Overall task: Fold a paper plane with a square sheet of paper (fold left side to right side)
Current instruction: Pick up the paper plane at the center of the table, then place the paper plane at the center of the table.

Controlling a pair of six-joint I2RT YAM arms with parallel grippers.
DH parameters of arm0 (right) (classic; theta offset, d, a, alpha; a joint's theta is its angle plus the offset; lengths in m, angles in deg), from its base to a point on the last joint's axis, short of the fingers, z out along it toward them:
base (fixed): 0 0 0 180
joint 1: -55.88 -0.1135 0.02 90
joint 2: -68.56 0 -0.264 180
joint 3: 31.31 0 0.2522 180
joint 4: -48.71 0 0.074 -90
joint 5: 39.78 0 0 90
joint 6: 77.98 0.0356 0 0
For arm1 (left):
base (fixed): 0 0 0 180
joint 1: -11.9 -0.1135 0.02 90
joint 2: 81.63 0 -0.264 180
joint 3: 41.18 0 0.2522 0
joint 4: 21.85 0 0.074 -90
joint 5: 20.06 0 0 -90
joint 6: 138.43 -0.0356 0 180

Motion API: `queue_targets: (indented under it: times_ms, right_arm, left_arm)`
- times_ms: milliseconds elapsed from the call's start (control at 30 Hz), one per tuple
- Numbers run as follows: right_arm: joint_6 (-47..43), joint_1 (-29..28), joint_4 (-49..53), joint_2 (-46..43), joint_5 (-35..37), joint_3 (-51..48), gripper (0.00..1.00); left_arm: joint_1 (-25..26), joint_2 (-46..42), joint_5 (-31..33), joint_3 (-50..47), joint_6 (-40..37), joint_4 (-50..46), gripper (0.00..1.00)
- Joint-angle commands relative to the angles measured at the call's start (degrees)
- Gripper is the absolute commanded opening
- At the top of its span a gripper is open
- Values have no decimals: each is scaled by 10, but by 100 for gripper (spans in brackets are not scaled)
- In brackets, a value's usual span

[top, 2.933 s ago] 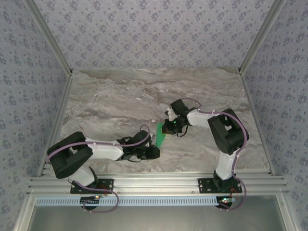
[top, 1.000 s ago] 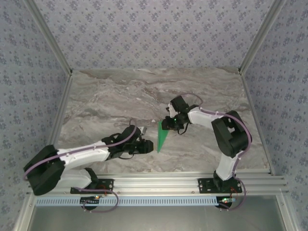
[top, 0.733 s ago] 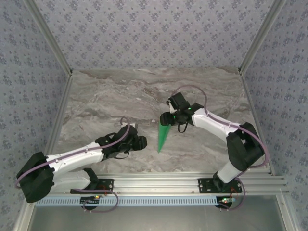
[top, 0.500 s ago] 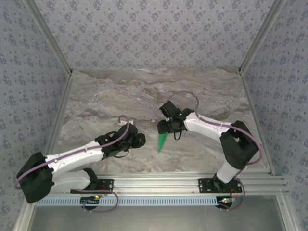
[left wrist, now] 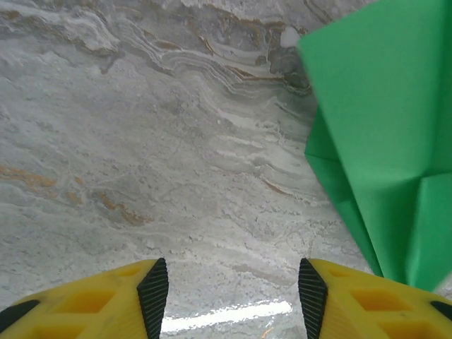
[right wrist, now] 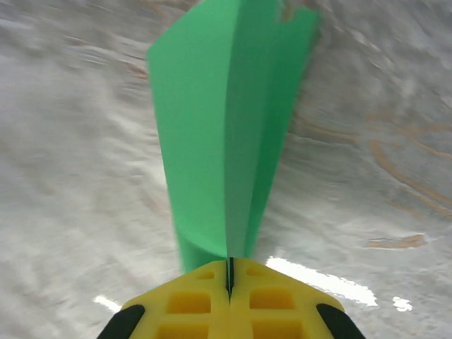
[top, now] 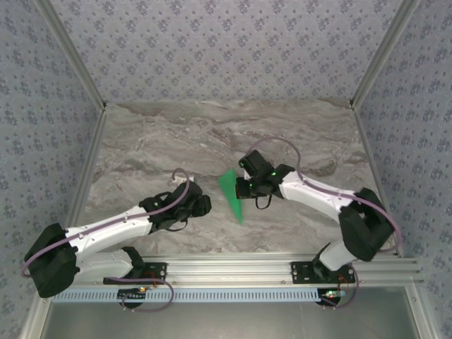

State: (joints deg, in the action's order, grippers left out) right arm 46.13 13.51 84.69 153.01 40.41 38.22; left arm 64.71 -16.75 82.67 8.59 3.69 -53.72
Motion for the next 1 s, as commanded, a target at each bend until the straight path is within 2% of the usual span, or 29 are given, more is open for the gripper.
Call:
queue_targets:
  times_ms: [0,100,200,300,367,467,567,700,800,967]
  right_arm:
    - [-8,22,-79,-36,-102,-50,1]
    - [15,59,-149,-25,-156,-112,3]
    - [11,90,-197,22,-185,-154,5]
    - [-7,125,-203,61,-199,-169,9]
    - [-23,141,-181,55,-182,-171,15]
    - [-62,141,-100,14,-124,-149,34]
    - [-97,135,-6,-19,-67,-113,44]
    - [-99,119,84,-43,-13,-76,47]
    - [-81,74,117,-49,-1,-50,47]
    - [-59,-23,153,-32,60,2,48]
  left_arm:
    - [-2,-19,35,28,-9,-34,56]
    - [-3,-32,45,28,-10,-42,57]
    - [-3,-47,53,21,-5,-44,59]
    - [-3,-60,57,16,-4,-46,61]
    - [-3,-67,60,15,-4,-50,62]
    - [-3,-75,65,15,-5,-56,64]
    - [-3,-81,70,15,-7,-56,65]
    - [-4,-87,74,13,-7,-56,66]
    - [-4,-92,77,8,-5,-54,69]
    - [-4,-104,81,-2,-2,-51,73]
